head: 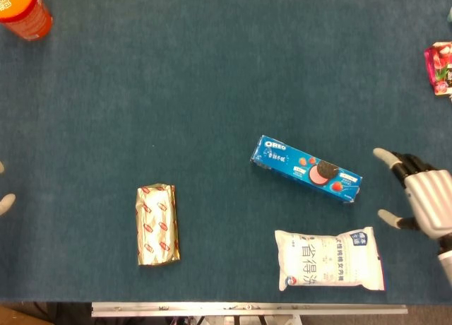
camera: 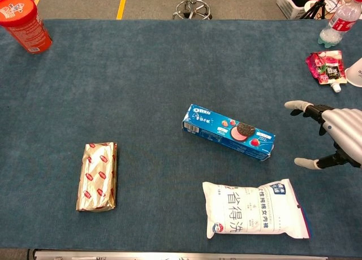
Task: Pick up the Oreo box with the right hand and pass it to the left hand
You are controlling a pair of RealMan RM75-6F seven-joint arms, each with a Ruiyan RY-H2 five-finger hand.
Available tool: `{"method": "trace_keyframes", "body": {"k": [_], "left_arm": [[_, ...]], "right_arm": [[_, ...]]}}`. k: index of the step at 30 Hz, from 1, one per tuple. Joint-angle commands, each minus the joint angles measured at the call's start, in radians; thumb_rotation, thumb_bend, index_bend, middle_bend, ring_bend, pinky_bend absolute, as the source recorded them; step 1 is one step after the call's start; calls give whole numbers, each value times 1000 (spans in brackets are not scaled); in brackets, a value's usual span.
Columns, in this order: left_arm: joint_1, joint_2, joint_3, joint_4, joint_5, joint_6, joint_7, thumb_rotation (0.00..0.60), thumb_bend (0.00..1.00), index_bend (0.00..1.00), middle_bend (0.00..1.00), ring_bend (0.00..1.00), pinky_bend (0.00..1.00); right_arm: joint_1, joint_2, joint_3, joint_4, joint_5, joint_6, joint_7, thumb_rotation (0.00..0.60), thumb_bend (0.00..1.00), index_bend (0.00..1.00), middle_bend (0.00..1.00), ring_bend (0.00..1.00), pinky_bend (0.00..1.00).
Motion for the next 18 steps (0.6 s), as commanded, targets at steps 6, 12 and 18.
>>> {"method": "trace_keyframes", "body": {"k": [6, 12, 18], "left_arm": [[8, -3, 1, 12, -3, 5, -20, 600, 70, 501, 409, 425, 627], [13, -2, 0, 17, -3, 8, -34, 600, 70, 501, 412, 427, 627], [18, 3, 0, 15, -2, 13, -43, 600, 70, 501, 414, 430, 627]], "right_arm": [[4, -102, 9, 50, -35, 23, -22, 600, 73, 167, 256, 240, 452], [19, -149, 10, 75, -53, 12, -33, 600, 73, 167, 257, 240, 452], [38, -187, 12, 100, -69, -2, -39, 600, 74, 167, 256, 240, 452]]}}
